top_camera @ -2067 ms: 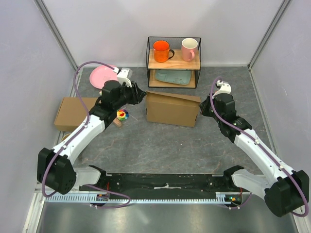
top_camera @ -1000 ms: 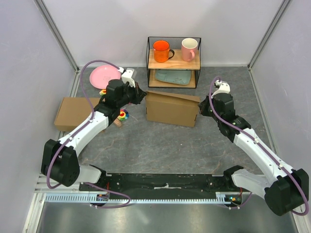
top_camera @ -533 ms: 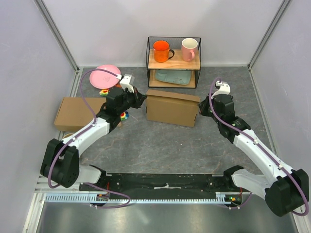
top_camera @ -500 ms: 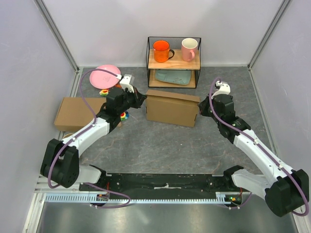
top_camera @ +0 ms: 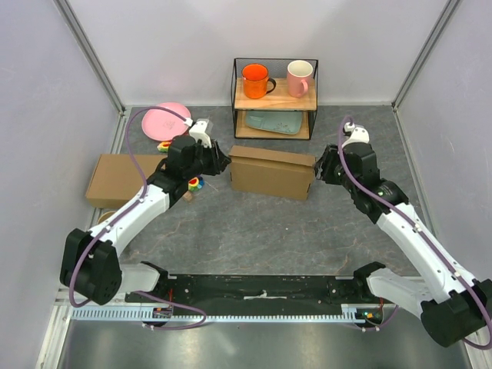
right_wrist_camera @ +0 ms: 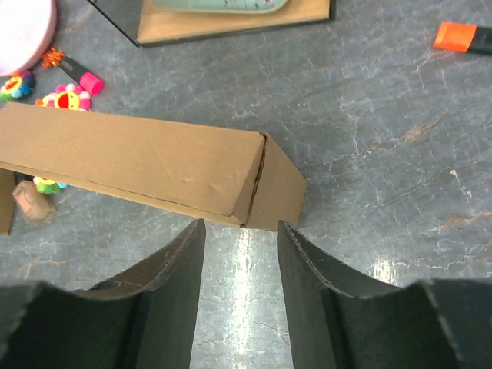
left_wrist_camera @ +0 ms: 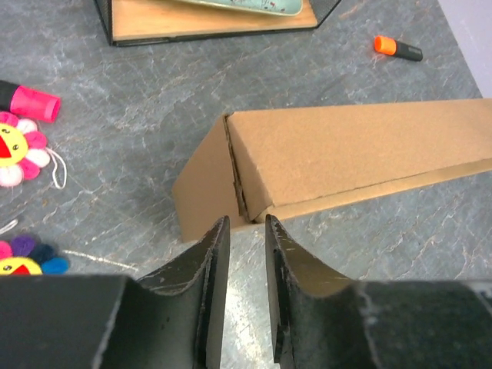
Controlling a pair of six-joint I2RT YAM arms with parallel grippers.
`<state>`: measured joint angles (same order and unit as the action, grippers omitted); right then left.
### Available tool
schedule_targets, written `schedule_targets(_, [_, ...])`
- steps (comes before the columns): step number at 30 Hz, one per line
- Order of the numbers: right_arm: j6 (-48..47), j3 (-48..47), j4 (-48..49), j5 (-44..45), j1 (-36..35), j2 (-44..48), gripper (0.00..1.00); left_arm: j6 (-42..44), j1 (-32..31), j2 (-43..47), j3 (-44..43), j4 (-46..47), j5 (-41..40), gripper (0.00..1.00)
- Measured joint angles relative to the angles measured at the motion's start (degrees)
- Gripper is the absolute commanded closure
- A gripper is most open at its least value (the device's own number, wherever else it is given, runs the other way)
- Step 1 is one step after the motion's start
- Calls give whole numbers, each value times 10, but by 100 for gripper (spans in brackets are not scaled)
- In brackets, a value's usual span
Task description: Fold the paper box
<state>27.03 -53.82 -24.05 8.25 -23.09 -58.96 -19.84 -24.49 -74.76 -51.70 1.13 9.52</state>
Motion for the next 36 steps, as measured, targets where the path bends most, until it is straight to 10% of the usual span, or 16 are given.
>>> schedule_targets(17, [-5,-42,5,9,0,-45,86,3,0,35,-4,-67,-2,67])
schedule_targets(36, [3,2,52,13,0,-53,87,-21,4,-36,-127,-35,-18,82])
